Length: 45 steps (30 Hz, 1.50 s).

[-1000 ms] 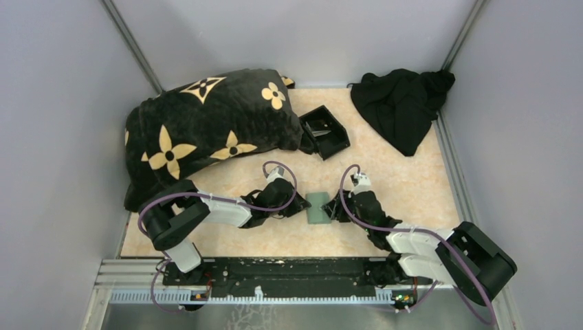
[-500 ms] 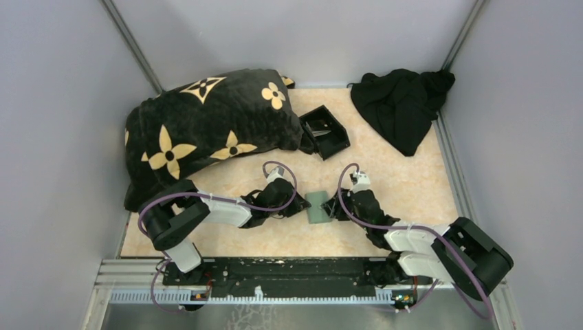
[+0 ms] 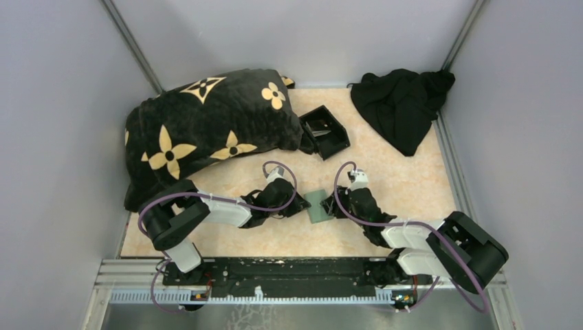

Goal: Put the credit cards into the card holder
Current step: Close the card holder at the center of the board.

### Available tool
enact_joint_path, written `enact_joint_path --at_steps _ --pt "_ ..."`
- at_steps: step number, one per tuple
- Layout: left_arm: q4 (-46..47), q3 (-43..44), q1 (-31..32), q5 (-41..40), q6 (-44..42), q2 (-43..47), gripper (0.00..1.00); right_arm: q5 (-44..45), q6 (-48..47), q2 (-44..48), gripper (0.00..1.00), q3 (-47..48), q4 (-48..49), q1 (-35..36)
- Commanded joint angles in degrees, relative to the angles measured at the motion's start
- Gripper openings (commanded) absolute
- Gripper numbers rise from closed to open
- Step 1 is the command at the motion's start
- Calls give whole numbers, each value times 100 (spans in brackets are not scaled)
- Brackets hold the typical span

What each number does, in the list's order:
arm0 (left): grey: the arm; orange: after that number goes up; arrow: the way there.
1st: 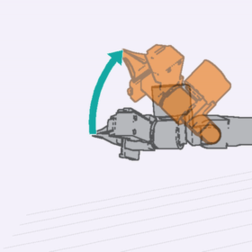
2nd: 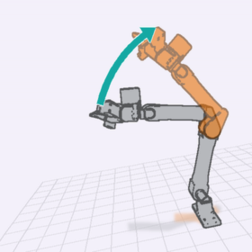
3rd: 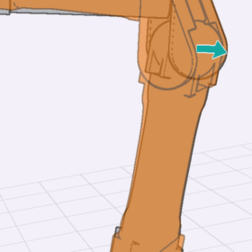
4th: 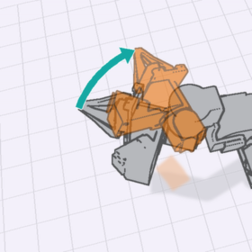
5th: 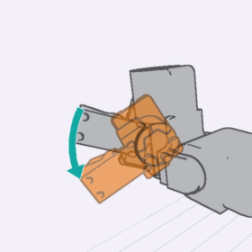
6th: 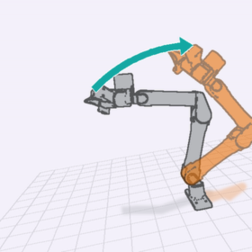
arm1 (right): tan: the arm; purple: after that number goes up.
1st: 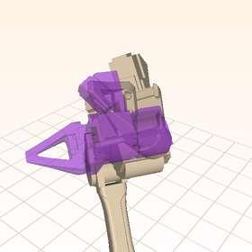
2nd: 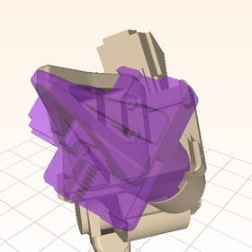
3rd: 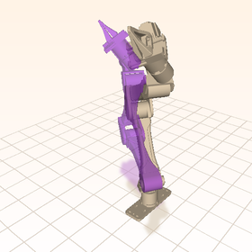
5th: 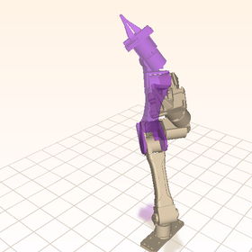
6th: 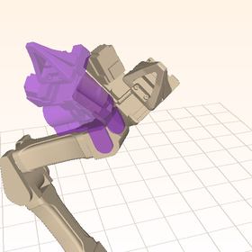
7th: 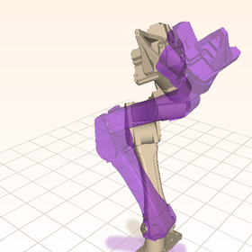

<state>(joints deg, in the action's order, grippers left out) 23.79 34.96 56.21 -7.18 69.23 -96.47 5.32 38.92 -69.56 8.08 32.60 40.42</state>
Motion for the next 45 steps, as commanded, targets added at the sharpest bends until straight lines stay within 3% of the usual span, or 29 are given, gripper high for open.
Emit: enact_joint_path --at_steps 1,24,45 --pt "-673 -73 35 88 -153 -279 25 -278 -68 -226 43 -21 -827 168" --pt "-736 -85 31 70 -142 -274 25 -179 158 -648 38 23 -1298 265" --pt "-832 -6 31 74 -146 -347 25 -155 332 469 43 33 -1480 348"
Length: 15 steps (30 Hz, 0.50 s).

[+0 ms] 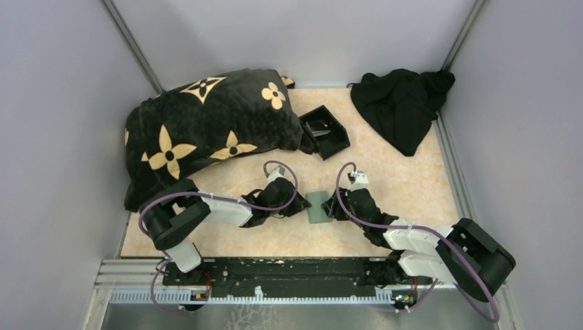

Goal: Put the credit cards into the card holder
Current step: Close the card holder at the center of the board.

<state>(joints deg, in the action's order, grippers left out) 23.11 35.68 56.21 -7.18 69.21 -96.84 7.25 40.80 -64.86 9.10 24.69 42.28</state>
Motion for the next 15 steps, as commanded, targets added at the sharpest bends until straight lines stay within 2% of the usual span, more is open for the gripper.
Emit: enact_joint_path --at_steps 1,6,15 --pt "-764 -79 31 64 -144 -305 25 -327 166 -4 43 -79 -666 158" --pt "-773 -88 31 68 -152 -329 25 -321 299 -161 44 -138 -354 70" --pt "-849 -88 24 76 -229 -401 25 -820 403 -785 44 -319 569 -403"
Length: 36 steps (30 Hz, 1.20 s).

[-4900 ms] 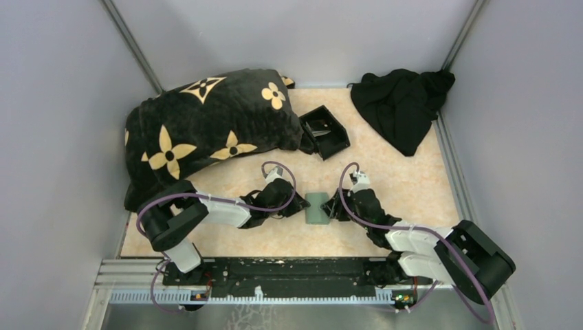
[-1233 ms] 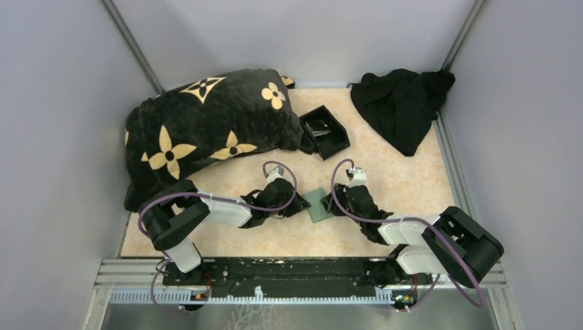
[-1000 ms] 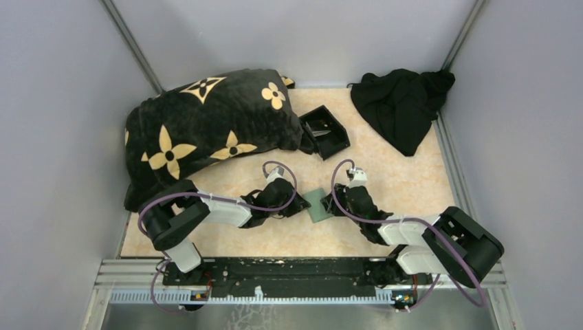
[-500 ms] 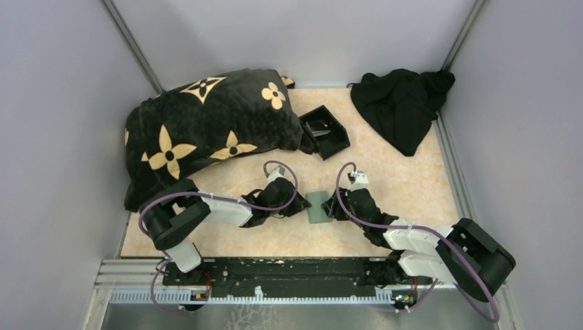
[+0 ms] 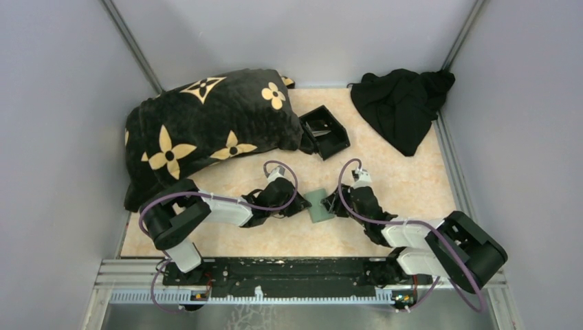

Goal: Put the credit cards into the card holder
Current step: Close the card holder at the center of the board.

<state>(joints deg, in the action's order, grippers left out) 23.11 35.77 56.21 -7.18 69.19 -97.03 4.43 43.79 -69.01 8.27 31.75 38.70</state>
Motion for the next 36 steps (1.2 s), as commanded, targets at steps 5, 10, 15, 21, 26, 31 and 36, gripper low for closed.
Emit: enact_joint_path --at_steps 5,10,15,21,26,31,36 --pt "-924 -49 22 62 -260 -458 26 -719 80 -649 44 -256 67 -44" --pt "-1004 4 22 55 -268 -474 26 -717 51 -756 44 -303 -21 -45" --pt "-1037 18 22 29 -258 -469 26 -603 12 -507 42 -301 -484 -47" --pt "-1071 96 22 47 -283 -494 26 -468 -37 -488 42 -207 -801 -46" --pt "-1075 72 22 30 -265 -473 25 -404 -29 -633 41 -186 -819 -46" --pt "-1051 62 23 54 -249 -503 25 -285 -28 -695 40 -162 -934 -47" --pt "-1055 44 22 43 -248 -501 25 -205 19 -840 38 -95 -1018 -26"
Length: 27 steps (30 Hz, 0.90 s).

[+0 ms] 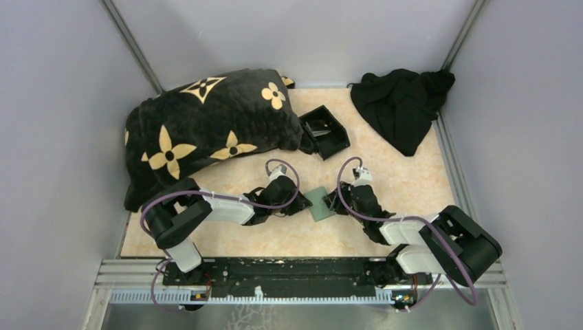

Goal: Put the credit cards into the card holder
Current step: Close the card holder at the center of the board.

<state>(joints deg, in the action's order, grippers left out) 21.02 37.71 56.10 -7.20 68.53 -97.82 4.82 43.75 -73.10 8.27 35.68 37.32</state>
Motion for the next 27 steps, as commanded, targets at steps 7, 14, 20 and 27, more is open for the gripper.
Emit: enact_joint_path --at_steps 7,14,20,27 --pt "-839 -164 33 57 -163 -426 25 -73 78 -614 38 11 -1569 228" --pt "-830 -153 33 78 -164 -461 25 85 141 -475 37 -36 -1682 411" --pt "-829 -83 33 87 -172 -483 25 322 250 -296 37 -87 -1842 662" --pt "-836 -62 33 129 -125 -529 25 526 385 -291 37 -114 -1929 858"
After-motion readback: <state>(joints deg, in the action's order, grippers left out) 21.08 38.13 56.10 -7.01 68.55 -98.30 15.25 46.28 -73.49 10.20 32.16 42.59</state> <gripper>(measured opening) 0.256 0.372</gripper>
